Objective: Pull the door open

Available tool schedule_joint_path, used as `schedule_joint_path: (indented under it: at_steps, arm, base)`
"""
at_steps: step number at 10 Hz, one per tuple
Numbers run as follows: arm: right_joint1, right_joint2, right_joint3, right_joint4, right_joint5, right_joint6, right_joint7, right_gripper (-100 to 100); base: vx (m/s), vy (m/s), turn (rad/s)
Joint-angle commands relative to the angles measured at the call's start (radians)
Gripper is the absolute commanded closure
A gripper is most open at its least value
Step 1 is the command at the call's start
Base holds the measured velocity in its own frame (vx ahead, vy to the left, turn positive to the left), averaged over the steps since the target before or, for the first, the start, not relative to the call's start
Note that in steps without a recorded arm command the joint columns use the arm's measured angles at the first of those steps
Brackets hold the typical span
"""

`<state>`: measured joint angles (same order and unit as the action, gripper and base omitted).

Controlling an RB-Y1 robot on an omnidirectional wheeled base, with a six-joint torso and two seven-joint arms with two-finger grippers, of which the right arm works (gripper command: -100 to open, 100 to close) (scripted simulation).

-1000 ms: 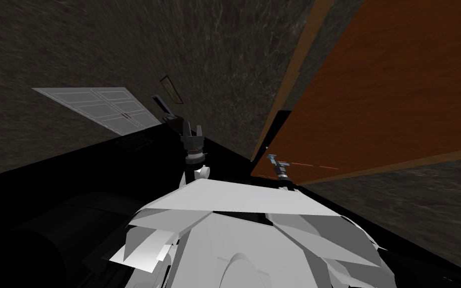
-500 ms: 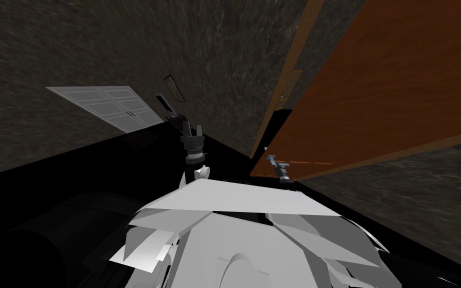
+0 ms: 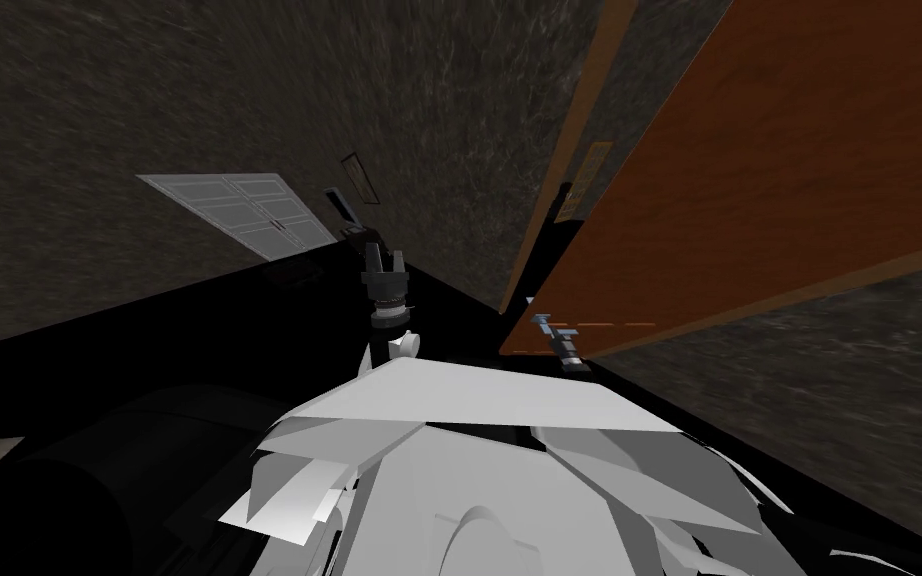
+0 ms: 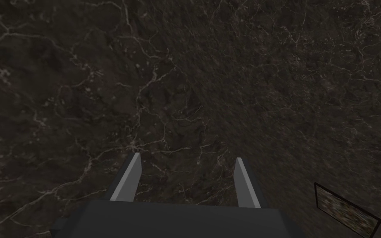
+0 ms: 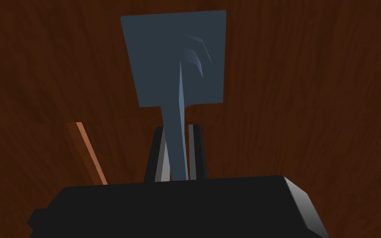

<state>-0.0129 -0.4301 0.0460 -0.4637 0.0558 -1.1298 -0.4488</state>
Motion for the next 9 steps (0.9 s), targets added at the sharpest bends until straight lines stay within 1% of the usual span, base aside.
schedule_joint_path:
  at_steps: [1, 2, 3, 4, 5, 6, 7, 8, 9]
  arm:
    - [0.01, -0.004, 0.0, 0.015, 0.0, -0.031, -0.006, 100]
    - [0.01, -0.004, 0.0, 0.015, 0.0, -0.031, -0.006, 100]
    - [0.01, -0.004, 0.0, 0.015, 0.0, -0.031, -0.006, 100]
    - [0.021, -0.012, -0.001, 0.027, -0.001, -0.055, -0.013, 100]
    - [0.028, -0.018, -0.003, 0.036, -0.002, -0.072, -0.017, 100]
    - [0.036, -0.024, -0.004, 0.045, -0.003, -0.089, -0.022, 100]
    - [0.036, -0.024, -0.004, 0.045, -0.003, -0.089, -0.022, 100]
    - [0.043, -0.029, -0.005, 0.054, -0.004, -0.106, -0.026, 100]
    - [0.043, -0.029, -0.005, 0.054, -0.004, -0.106, -0.026, 100]
  base:
    - [-0.198, -0.073, 0.273]
    - [-0.162, -0.05, 0.075]
    - [-0.076, -0.024, -0.031]
    - [-0.106, -0.053, 0.222]
    - [-0.19, -0.092, 0.329]
    - [-0.22, -0.132, 0.242]
    - [-0.153, -0.077, 0.085]
    - [-0.144, -0.036, 0.131]
    - [-0.1, -0.028, 0.065]
